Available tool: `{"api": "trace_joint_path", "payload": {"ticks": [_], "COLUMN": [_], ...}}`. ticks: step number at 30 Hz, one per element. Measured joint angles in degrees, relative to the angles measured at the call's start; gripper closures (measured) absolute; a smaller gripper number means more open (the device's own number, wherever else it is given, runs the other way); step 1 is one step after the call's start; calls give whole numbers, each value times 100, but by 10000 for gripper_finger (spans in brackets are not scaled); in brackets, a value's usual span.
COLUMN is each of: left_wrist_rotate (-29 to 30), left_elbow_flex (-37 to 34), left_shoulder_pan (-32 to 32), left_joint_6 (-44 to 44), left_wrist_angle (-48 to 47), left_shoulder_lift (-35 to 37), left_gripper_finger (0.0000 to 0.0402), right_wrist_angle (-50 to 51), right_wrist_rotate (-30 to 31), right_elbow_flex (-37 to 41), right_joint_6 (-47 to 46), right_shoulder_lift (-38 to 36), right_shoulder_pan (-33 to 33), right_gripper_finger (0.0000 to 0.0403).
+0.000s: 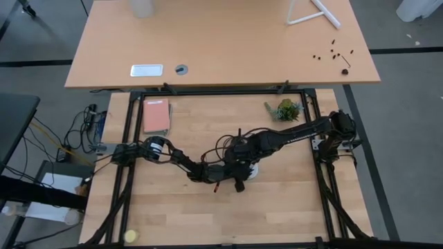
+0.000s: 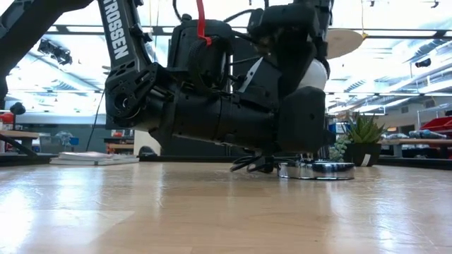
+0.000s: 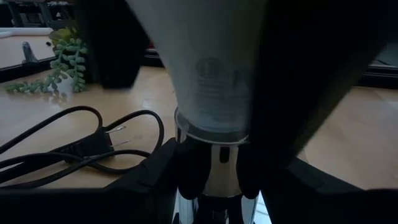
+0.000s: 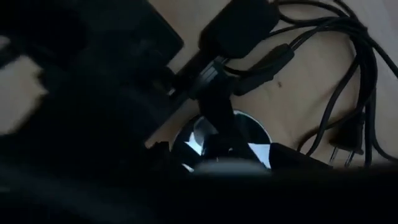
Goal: Screw lightbulb
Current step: Insert the white lightbulb into the silver lamp
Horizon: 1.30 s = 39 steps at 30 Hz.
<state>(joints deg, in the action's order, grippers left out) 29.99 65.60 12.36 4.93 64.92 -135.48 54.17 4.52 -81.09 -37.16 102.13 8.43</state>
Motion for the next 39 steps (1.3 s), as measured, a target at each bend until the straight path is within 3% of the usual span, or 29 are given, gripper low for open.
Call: {"api": "trace_joint_path", "payload": {"ticks": [13,32,39], "left_wrist_rotate": [5,-26,-24], "left_elbow_flex": [-2,-2,-2], "left_shoulder_pan": [2,0,0], "left_joint_6": [-37,-164,-164], "left_wrist_angle": [-8,-10,-8], "left_shoulder_lift": [0,0,0], "left_gripper_finger": [213,213,213], "right_wrist_angle": [23,146,47], "right_wrist_rotate": [-91,-225,189], "right_elbow_flex": [-38,-58,-61], "right_joint_6": [422,1331,1441], "right_shoulder_lift": [-153,-474,-245], "right_shoulder_pan": [-2,157,413], "right_gripper_finger": [54,55,55]}}
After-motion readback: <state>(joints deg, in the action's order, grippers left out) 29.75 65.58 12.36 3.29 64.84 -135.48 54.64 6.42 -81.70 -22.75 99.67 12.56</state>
